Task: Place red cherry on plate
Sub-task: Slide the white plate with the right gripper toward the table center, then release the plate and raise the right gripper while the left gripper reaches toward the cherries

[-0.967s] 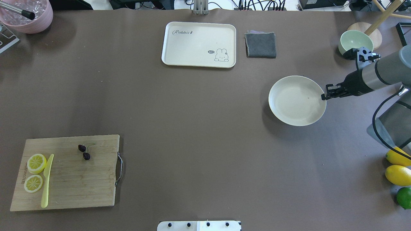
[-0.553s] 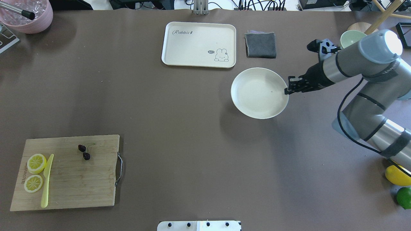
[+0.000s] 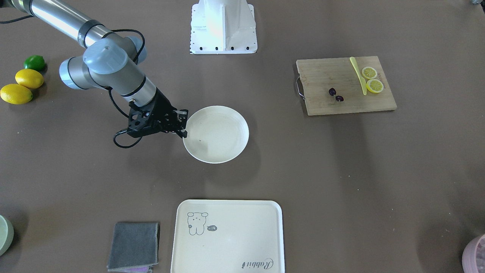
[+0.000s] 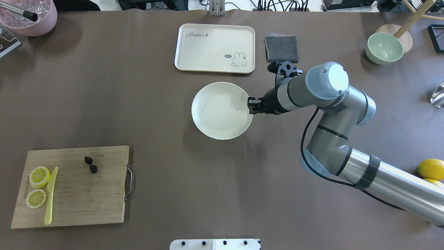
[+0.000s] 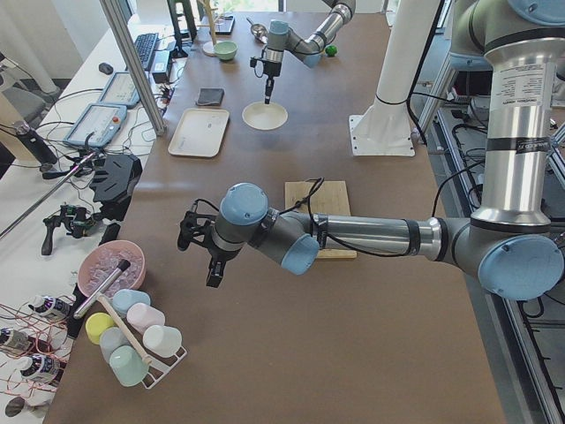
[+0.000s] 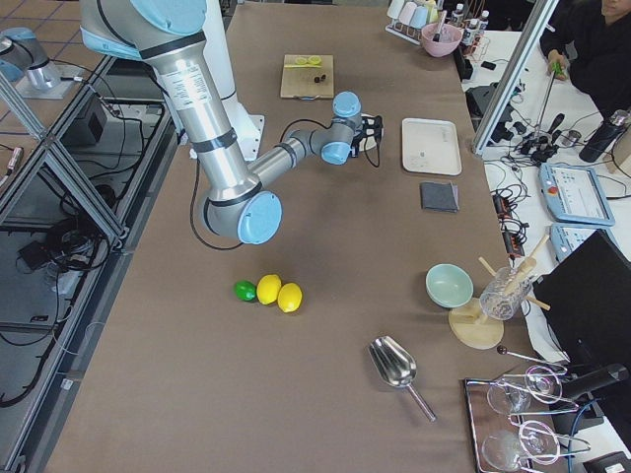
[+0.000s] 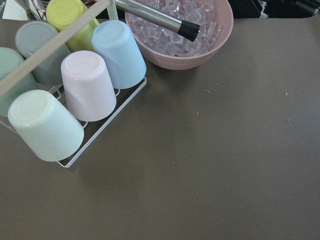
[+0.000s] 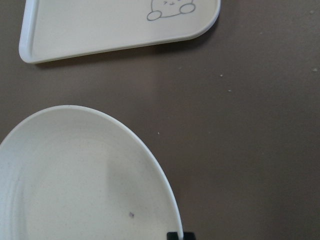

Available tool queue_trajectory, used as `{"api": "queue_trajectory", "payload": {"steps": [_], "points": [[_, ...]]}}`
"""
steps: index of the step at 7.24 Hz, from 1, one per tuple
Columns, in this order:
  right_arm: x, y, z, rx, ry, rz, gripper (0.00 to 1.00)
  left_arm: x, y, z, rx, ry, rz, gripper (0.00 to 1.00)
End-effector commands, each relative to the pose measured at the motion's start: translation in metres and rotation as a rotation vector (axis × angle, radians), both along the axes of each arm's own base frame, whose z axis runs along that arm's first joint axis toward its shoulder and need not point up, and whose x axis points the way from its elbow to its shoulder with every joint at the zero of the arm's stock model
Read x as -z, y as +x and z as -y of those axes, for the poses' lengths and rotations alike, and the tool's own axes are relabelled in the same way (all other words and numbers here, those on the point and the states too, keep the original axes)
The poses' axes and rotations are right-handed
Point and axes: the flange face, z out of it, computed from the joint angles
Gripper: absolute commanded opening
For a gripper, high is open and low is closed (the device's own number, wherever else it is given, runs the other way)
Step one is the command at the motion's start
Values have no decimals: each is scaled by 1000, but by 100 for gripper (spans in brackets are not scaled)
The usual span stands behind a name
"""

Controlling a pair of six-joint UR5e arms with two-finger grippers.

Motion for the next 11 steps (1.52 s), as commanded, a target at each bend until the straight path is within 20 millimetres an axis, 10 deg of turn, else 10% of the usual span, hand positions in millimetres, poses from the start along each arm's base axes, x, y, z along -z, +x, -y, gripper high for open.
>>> {"api": "queue_trajectory", "payload": {"steps": [1,2,4,7,11], "points": [[6,-39,-6,-10,8,-20,0,1,0,0,2,0,-2,98],[9,-42,-11,-4,8,-16,0,1,0,0,2,-1,-2,98],[8,-43,-11,-3,8,-17,100,1,1,1,3,-2,-3,98],[2,-5,16,-2,-25,-20,100,61,30,4,118,-103,-126,98],[-33,134,64,40,-49,-95,100,146,205,-28,120,-176,-155,98]]}}
